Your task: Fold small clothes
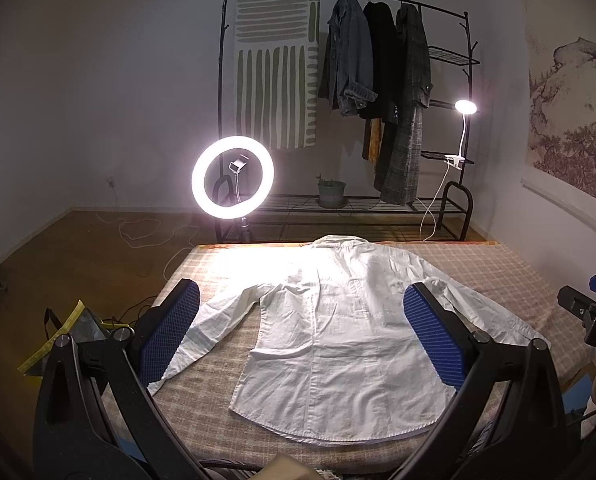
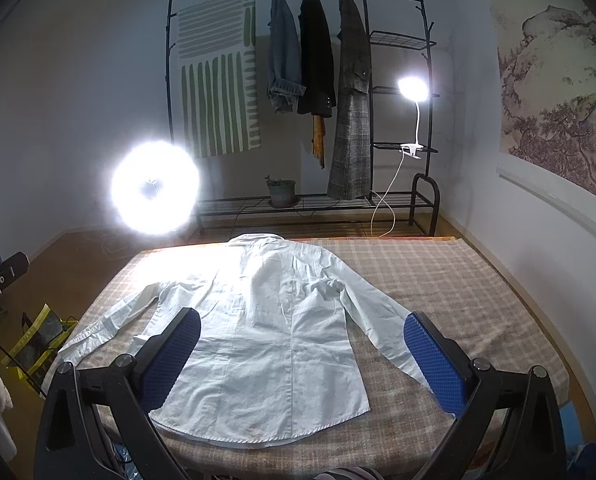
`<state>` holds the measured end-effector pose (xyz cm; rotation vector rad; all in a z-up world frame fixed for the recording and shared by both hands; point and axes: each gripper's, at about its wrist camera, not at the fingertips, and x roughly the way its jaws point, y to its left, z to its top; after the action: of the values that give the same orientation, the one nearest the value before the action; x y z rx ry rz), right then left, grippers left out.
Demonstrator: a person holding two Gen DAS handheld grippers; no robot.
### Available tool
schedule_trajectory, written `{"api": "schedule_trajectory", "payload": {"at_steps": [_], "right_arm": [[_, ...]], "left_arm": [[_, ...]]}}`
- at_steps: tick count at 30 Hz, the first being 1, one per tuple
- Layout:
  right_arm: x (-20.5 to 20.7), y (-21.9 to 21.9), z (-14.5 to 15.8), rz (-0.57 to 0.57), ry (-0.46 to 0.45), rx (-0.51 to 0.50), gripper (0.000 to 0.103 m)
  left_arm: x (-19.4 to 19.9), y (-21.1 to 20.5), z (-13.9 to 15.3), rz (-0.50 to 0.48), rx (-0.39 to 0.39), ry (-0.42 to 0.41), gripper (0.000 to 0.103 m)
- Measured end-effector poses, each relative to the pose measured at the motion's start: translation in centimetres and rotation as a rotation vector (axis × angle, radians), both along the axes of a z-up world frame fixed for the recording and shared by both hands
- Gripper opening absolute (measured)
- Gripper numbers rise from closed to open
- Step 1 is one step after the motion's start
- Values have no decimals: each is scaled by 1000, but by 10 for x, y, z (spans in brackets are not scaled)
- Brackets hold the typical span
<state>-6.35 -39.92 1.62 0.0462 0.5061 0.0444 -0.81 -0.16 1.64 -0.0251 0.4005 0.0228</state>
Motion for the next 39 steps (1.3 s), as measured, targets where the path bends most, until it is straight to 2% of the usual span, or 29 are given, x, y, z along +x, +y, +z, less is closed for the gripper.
{"api": "schedule_trajectory", "payload": {"at_steps": [28,33,37,39], "right_arm": [[-2,3,-4,-5,19,3,103],[7,12,-4,13,21,-6,103],[22,20,-10,37,34,-6,103],[31,26,-15,48,40,-14,103]], "left_arm": [[-3,6,-5,12,6,15,103],[19,24,-15,28,11,33,103],[41,48,-30,-22,-60,45,103],[54,62,-38,-5,-70,60,103]]}}
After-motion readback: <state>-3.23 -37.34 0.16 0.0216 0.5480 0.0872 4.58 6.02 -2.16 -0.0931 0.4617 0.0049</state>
